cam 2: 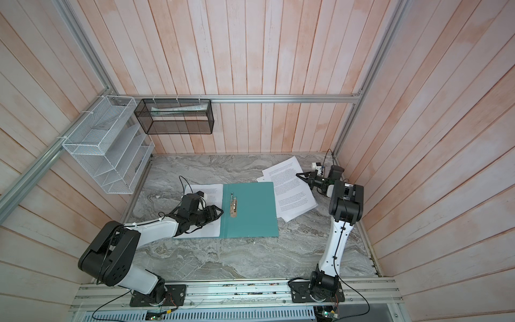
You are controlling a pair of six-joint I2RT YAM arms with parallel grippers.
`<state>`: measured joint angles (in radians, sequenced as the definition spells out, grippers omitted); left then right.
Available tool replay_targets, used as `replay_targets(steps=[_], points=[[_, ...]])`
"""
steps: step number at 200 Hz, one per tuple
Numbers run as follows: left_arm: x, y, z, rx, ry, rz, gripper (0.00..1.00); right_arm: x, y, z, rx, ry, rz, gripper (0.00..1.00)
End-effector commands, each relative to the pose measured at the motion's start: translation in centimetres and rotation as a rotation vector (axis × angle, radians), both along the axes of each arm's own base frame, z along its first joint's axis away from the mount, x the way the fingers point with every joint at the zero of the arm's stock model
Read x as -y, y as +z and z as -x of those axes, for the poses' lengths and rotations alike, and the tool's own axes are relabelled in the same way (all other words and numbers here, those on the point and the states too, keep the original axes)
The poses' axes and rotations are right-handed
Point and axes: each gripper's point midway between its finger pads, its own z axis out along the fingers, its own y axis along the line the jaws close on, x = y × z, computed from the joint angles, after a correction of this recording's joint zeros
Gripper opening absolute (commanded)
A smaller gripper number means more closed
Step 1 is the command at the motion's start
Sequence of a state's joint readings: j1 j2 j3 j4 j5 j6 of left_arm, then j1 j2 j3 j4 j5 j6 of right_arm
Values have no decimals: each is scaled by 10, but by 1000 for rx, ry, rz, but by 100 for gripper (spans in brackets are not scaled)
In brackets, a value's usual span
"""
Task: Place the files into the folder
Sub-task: 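Carry the held sheets onto the teal folder over the open clip with the right gripper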
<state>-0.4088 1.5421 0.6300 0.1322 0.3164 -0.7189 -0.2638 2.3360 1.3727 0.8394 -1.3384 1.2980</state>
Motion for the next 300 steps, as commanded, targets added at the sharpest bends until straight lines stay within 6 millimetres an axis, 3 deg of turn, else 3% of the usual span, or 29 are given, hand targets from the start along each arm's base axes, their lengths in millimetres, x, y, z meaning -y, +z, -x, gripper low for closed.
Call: replay_targets(steps=[1, 29, 71, 92, 138, 184, 231, 300], points=[[4, 18, -8, 59, 2, 26, 65, -2, 111, 11, 215, -36, -183, 0], [1, 28, -7, 75, 13, 23, 65, -10, 146, 13, 209, -117, -346, 0], [-4, 47, -7, 119, 23, 10, 65, -38, 182, 19, 243, -147, -428, 0], [-10, 49, -4, 124, 36, 5, 65, -56, 177, 24, 185, -175, -335, 0], [-29, 49, 3, 136, 88, 18, 65, -101, 125, 55, 60, -297, 41, 0], [-43, 46, 8, 133, 116, 24, 65, -154, 51, 95, -134, -255, -36, 0], [-47, 43, 12, 125, 117, 12, 65, -158, -13, 108, -163, -274, 166, 0], [-49, 37, 18, 107, 117, 9, 64, -154, -26, 121, -108, -247, 342, 0]])
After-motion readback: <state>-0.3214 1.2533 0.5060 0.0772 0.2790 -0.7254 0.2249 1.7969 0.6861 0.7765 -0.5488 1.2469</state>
